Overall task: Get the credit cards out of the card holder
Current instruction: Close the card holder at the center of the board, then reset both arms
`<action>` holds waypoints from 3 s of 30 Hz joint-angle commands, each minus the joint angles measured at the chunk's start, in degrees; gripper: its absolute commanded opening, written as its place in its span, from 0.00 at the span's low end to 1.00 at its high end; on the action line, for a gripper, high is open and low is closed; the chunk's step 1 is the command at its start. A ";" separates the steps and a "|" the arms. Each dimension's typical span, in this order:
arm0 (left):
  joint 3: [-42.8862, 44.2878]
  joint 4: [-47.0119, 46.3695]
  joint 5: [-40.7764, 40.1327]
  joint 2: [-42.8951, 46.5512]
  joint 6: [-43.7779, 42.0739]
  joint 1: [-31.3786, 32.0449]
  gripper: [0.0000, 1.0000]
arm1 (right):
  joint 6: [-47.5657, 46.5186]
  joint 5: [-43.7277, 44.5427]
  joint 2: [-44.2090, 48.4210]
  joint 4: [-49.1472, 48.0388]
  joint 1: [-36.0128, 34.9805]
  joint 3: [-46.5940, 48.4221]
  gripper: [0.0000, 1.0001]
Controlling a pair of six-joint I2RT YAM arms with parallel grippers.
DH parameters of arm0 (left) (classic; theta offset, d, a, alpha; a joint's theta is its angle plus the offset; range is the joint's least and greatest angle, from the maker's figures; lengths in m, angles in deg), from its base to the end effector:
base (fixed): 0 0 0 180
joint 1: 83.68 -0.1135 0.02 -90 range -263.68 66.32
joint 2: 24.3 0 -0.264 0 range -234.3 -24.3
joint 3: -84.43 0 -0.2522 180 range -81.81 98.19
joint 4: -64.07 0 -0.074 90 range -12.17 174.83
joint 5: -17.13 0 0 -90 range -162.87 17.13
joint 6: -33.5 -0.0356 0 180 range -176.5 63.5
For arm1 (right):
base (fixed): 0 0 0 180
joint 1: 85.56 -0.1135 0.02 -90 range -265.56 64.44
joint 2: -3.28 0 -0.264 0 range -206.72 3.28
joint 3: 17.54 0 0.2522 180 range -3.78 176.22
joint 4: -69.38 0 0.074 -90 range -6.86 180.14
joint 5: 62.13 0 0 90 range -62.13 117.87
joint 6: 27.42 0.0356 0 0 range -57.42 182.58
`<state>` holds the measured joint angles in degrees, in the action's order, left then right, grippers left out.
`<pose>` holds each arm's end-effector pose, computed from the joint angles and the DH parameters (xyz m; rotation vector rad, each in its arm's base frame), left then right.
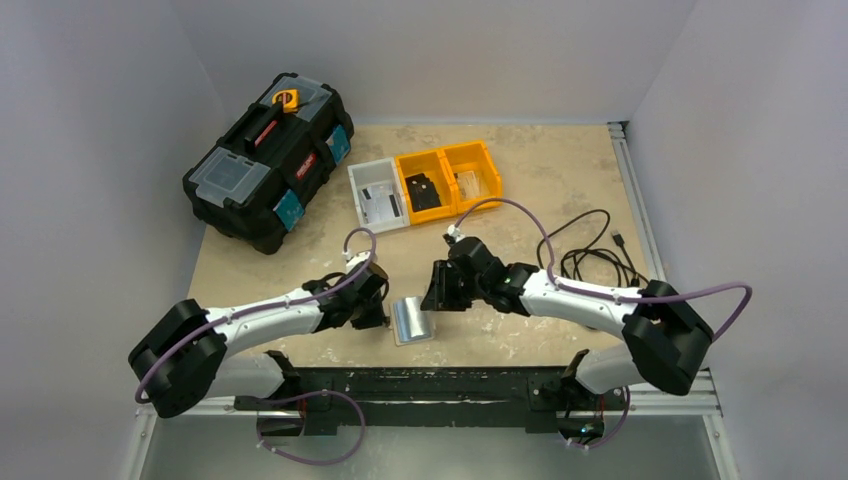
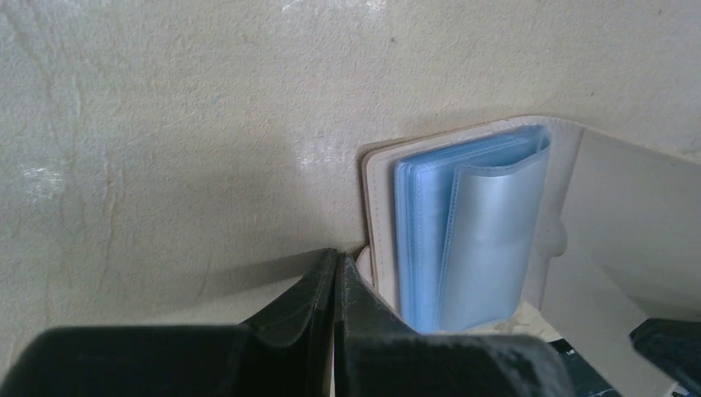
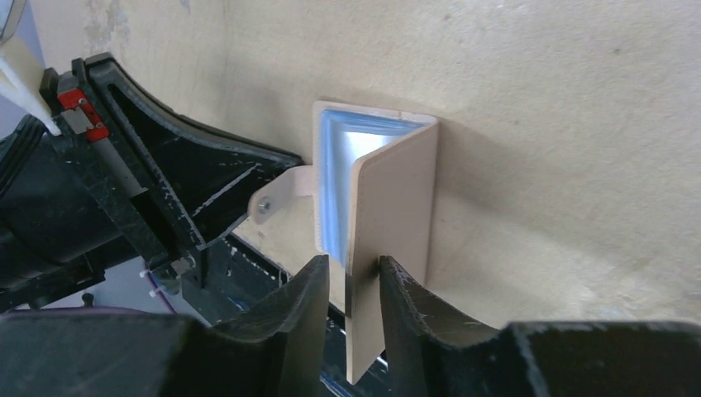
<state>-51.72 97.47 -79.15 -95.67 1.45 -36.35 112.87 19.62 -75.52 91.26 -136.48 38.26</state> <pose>0.1469 -0.1536 0.1515 -0.2892 2.6949 -0.4685 0.1715 0.2192 0.1969 -0.0917 2.5861 0.9488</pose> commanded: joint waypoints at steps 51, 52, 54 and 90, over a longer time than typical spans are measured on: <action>-2.62 5.30 0.96 11.92 -1.87 -0.80 0.00 | 17.29 -4.10 -18.28 -28.98 -3.31 -2.77 0.59; -2.33 5.40 1.05 11.99 -1.99 -0.83 0.00 | 17.26 -4.14 -17.61 -28.74 -3.27 -2.69 0.59; -1.55 5.64 1.22 12.02 -2.26 -0.79 0.00 | 16.79 -4.22 -16.14 -27.96 -3.25 -1.97 0.60; 34.37 33.62 -10.63 25.70 -17.22 -2.95 1.00 | -5.06 22.20 22.31 5.41 0.73 13.41 0.99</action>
<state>-19.64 127.17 -85.95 -70.64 -13.48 -39.00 111.05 35.61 -55.79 93.78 -135.78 50.89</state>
